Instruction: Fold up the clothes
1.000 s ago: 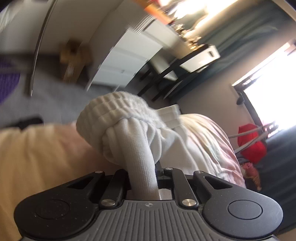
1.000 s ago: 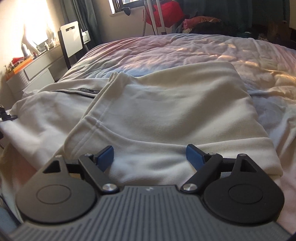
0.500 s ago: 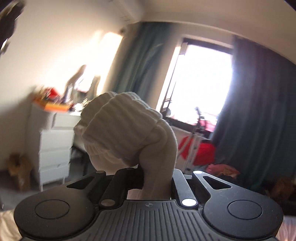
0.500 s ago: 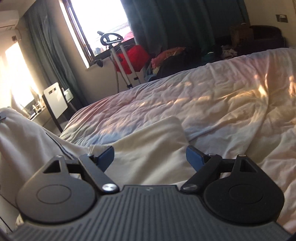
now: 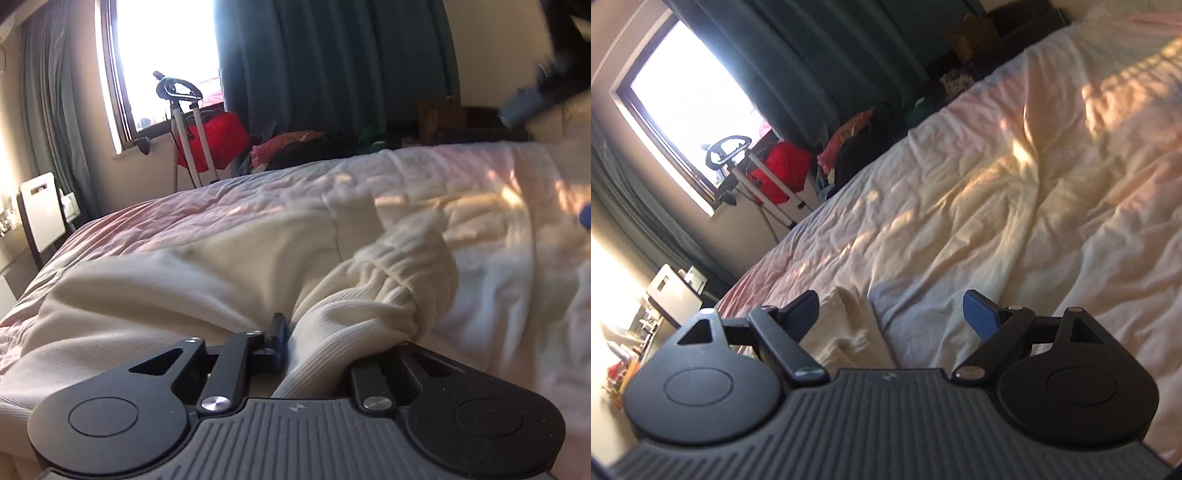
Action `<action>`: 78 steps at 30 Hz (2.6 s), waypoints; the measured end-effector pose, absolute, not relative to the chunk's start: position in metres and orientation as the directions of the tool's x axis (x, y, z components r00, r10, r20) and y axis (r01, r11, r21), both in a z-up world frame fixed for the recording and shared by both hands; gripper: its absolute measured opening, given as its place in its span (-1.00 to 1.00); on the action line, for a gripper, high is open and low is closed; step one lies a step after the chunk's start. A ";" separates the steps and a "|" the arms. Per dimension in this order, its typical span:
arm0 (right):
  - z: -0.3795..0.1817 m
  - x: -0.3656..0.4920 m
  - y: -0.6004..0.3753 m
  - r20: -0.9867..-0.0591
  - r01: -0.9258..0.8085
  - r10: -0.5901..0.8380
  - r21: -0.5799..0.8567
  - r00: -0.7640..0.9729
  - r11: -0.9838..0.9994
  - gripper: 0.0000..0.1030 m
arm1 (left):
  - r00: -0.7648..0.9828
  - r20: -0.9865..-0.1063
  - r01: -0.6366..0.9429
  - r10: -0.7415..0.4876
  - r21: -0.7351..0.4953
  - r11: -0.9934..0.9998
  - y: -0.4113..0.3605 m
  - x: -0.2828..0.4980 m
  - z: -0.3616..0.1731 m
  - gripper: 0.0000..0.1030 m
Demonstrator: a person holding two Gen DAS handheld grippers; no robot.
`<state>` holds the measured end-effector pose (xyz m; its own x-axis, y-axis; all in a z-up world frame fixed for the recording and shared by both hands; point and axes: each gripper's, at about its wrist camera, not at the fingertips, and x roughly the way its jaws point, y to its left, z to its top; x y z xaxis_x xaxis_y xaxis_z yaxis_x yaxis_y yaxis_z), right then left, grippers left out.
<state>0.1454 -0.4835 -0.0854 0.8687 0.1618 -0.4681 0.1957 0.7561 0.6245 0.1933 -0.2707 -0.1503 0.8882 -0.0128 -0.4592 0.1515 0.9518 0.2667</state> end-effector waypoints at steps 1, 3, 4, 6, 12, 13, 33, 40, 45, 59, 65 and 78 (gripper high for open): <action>-0.090 0.149 -0.484 -0.475 0.191 0.184 0.637 0.861 0.747 0.68 | 0.888 -0.459 0.162 -0.019 0.274 0.948 -0.270 0.192 -0.150 -0.54; -0.096 0.155 -0.483 -0.470 0.172 0.240 0.676 0.849 0.716 0.68 | 0.875 -0.481 0.196 -0.047 0.265 0.944 -0.271 0.191 -0.147 -0.37; -0.099 0.158 -0.483 -0.466 0.162 0.268 0.695 0.843 0.700 0.68 | 0.867 -0.495 0.212 -0.056 0.264 0.941 -0.272 0.186 -0.144 -0.19; -0.105 0.163 -0.481 -0.456 0.144 0.323 0.732 0.829 0.665 0.68 | 0.847 -0.525 0.247 -0.083 0.251 0.936 -0.265 0.173 -0.137 0.40; -0.118 0.173 -0.467 -0.442 0.114 0.454 0.802 0.774 0.587 0.69 | 0.776 -0.612 0.314 -0.153 0.165 0.935 -0.190 0.135 -0.109 0.65; -0.121 0.173 -0.464 -0.440 0.118 0.469 0.813 0.766 0.570 0.69 | 0.774 -0.616 0.309 -0.145 0.167 0.936 -0.178 0.130 -0.105 0.66; -0.129 0.182 -0.409 -0.432 0.112 0.401 0.781 0.808 0.615 -0.47 | 0.777 -0.591 0.221 -0.217 -0.067 0.973 -0.089 0.089 -0.085 0.70; -0.106 0.156 -0.415 -0.495 0.142 0.267 0.643 0.826 0.752 -0.47 | 0.771 -0.564 0.221 -0.297 -0.200 0.955 -0.075 0.070 -0.072 0.64; -0.132 0.163 -0.418 -0.607 0.224 0.257 0.602 0.752 0.766 -0.39 | 0.768 -0.562 0.212 -0.309 -0.232 0.949 -0.070 0.065 -0.066 0.64; -0.145 0.166 -0.414 -0.663 0.250 0.294 0.598 0.689 0.762 0.47 | 0.716 -0.633 0.176 -0.296 -0.247 0.953 -0.066 0.076 -0.078 0.62; -0.144 0.171 -0.411 -0.655 0.231 0.329 0.617 0.680 0.752 0.50 | 0.703 -0.634 0.159 -0.321 -0.300 0.941 -0.058 0.080 -0.079 0.62; -0.081 0.139 -0.417 -0.368 -0.025 0.423 0.729 0.828 0.684 0.49 | 0.694 -0.630 0.118 -0.349 -0.380 0.918 -0.045 0.086 -0.081 0.62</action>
